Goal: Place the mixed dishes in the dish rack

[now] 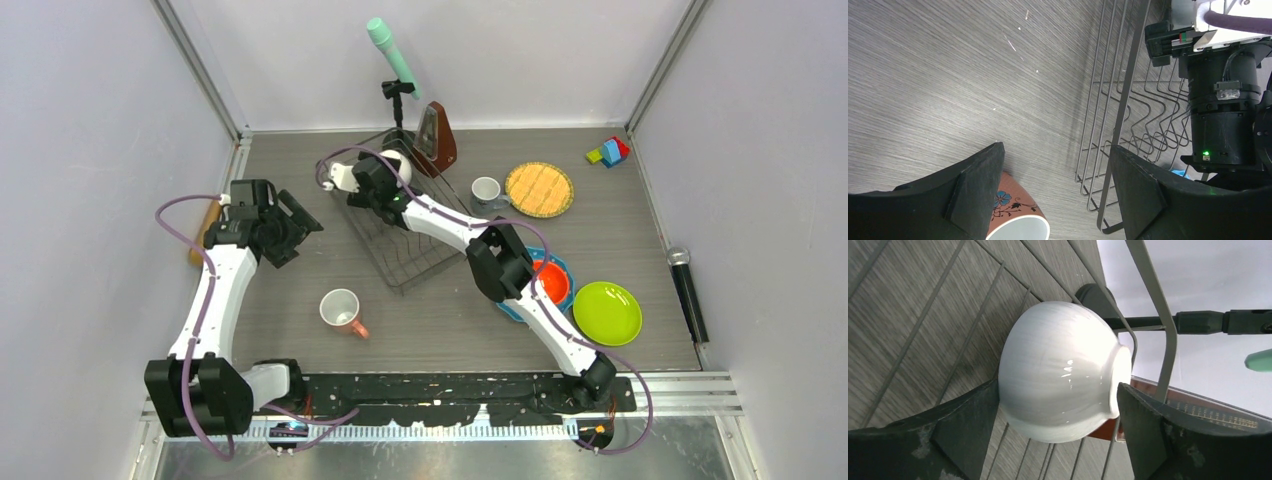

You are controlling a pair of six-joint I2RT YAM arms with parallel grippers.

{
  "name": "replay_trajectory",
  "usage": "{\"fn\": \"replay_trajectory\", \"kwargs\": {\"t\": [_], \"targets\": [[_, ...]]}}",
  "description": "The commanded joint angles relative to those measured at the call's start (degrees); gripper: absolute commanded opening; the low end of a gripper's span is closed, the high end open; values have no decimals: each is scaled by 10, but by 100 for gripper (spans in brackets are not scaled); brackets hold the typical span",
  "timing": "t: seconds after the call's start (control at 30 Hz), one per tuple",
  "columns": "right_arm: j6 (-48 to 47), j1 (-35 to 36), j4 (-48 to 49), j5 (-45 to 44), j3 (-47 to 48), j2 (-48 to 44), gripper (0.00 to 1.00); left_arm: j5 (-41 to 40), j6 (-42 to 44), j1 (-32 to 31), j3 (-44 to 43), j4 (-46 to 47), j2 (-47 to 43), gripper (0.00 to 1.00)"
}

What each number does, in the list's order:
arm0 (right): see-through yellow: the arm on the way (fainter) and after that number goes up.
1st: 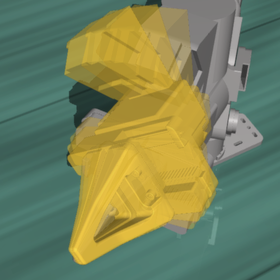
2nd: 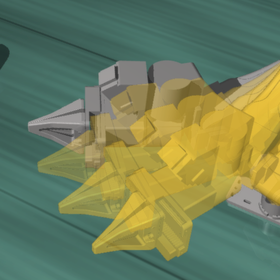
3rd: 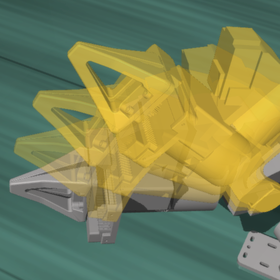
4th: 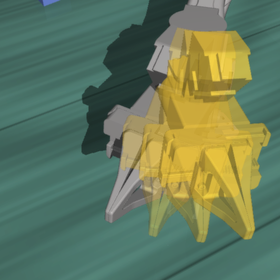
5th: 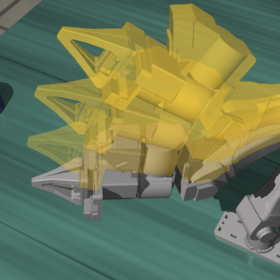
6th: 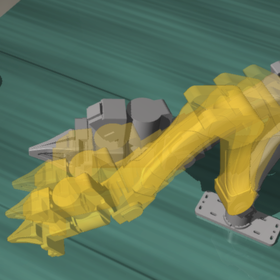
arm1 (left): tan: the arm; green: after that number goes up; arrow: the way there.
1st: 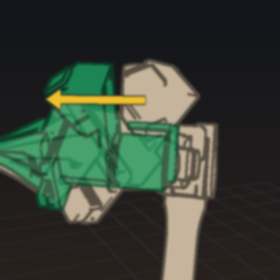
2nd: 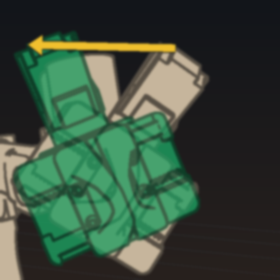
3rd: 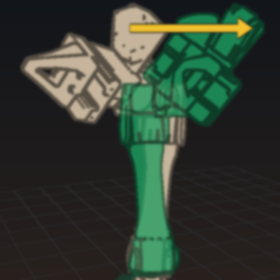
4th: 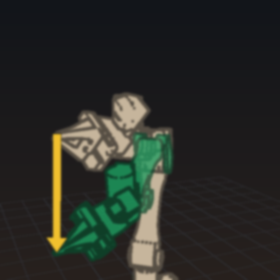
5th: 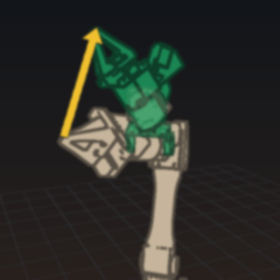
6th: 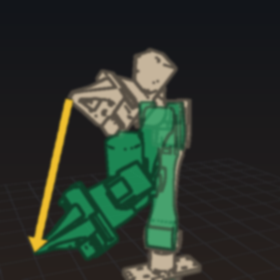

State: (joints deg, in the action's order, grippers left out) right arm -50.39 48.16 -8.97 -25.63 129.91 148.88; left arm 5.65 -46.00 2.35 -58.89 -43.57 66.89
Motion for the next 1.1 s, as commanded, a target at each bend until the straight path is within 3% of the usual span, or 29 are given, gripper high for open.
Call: {"fn": "replay_trajectory", "kwargs": {"t": [0.0,0.43,0.73,0.83,0.93,1.07], "targets": [[74,4,-37,38,35,-27,98,8,11,4,3,-1,-18,80],[171,4,-4,124,-68,-141,100,18,14,4,-2,-5,-24,80],[383,-1,25,76,-158,-238,99,79,36,3,-4,17,1,79],[482,-6,10,79,-193,-261,86,90,37,4,-11,17,10,79],[560,-8,20,85,-233,-290,62,89,38,3,-11,20,8,79],[626,-12,31,83,-259,-298,47,95,34,3,0,29,1,78]]}}
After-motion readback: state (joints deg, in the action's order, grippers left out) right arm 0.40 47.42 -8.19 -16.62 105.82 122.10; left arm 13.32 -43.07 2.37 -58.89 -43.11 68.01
